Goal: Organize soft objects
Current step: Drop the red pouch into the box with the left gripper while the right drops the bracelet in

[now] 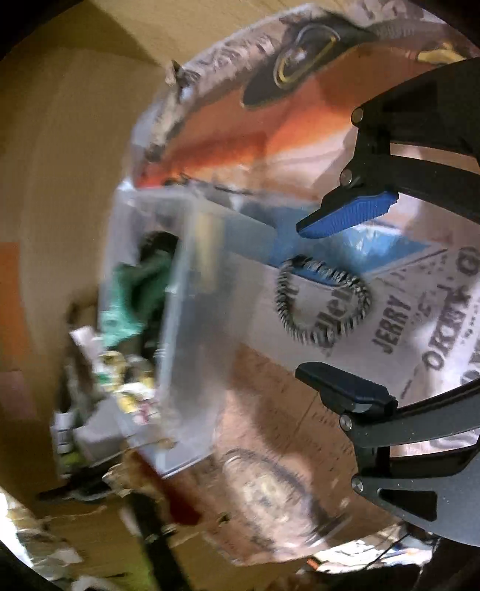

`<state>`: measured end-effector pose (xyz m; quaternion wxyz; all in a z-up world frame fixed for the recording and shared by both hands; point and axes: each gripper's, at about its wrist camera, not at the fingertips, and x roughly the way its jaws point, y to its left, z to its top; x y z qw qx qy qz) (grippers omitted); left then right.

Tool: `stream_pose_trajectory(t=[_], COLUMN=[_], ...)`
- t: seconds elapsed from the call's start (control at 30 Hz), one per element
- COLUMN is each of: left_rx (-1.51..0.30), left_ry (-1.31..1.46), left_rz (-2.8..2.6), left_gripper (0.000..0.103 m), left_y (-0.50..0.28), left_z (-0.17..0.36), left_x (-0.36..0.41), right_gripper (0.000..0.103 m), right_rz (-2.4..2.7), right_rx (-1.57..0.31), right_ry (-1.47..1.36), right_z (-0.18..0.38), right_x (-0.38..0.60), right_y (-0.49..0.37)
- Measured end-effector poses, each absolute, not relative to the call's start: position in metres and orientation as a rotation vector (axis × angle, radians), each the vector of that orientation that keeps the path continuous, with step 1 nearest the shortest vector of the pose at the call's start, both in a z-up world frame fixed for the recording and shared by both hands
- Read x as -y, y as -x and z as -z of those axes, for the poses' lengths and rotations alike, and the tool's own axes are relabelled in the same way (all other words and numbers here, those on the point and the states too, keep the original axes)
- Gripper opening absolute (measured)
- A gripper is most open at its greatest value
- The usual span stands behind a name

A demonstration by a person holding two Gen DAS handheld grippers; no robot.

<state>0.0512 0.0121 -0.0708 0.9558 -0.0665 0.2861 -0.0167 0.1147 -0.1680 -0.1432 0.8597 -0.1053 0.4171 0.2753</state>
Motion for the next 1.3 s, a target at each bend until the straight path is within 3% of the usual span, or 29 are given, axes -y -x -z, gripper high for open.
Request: stream_pose_trajectory(t=[0.03, 0.07, 0.1, 0.17, 0.27, 0.8, 1.13, 1.23, 1.3], left_rx=[-0.58, -0.579, -0.578, -0.575, -0.562, -0.51, -0.656, -0.665, -0.664], left_ry=[0.132, 0.129, 0.128, 0.128, 0.123, 0.094, 0.071, 0.058, 0.045], left_rz=[0.029, 0.025, 0.023, 0.02, 0.019, 0.006, 0.034, 0.034, 0.033], left_gripper=[0.024, 0.024, 0.024, 0.024, 0.024, 0.024, 0.024, 0.025, 0.032], left_y=[-0.052, -0.052, -0.053, -0.054, -0.059, -0.106, -0.154, -0.159, -0.16], left_z=[0.071, 0.071, 0.071, 0.071, 0.068, 0.043, 0.083, 0.09, 0.092], left_x=[-0.012, -0.012, -0.013, -0.014, -0.016, -0.018, -0.012, -0.011, -0.009], right_gripper=[0.065, 0.058, 0.04, 0.019, 0.015, 0.014, 0.015, 0.017, 0.028], right_rz=[-0.579, -0.574, -0.577, -0.591, -0.586, -0.598, -0.559, -0.541, -0.528], right_rx=[-0.867, -0.859, -0.858, -0.861, -0.843, -0.576, -0.671, -0.696, -0.698], right_ry=[0.215, 0.212, 0.207, 0.189, 0.177, 0.126, 0.188, 0.197, 0.213], right_z=[0.145, 0.145, 0.144, 0.141, 0.137, 0.06, 0.09, 0.098, 0.099], right_x=[0.17, 0.171, 0.171, 0.173, 0.177, 0.176, 0.149, 0.15, 0.151], right_y=[-0.115, -0.115, -0.115, -0.115, -0.112, -0.114, -0.174, -0.179, -0.178])
